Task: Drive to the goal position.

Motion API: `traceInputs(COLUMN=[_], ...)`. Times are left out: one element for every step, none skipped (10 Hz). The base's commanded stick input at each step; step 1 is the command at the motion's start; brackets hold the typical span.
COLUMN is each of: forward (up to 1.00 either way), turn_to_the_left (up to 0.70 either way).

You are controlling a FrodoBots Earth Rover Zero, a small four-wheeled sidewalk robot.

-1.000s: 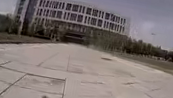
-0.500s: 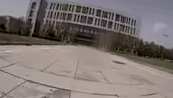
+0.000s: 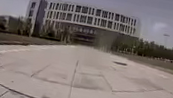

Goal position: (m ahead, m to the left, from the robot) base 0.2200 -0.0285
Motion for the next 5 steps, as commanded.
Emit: traceInputs(forward=[0.70, 0.70, 0.70, 0.70, 0.70], turn_to_the_left=[0.01, 0.01, 0.01, 0.01, 0.01])
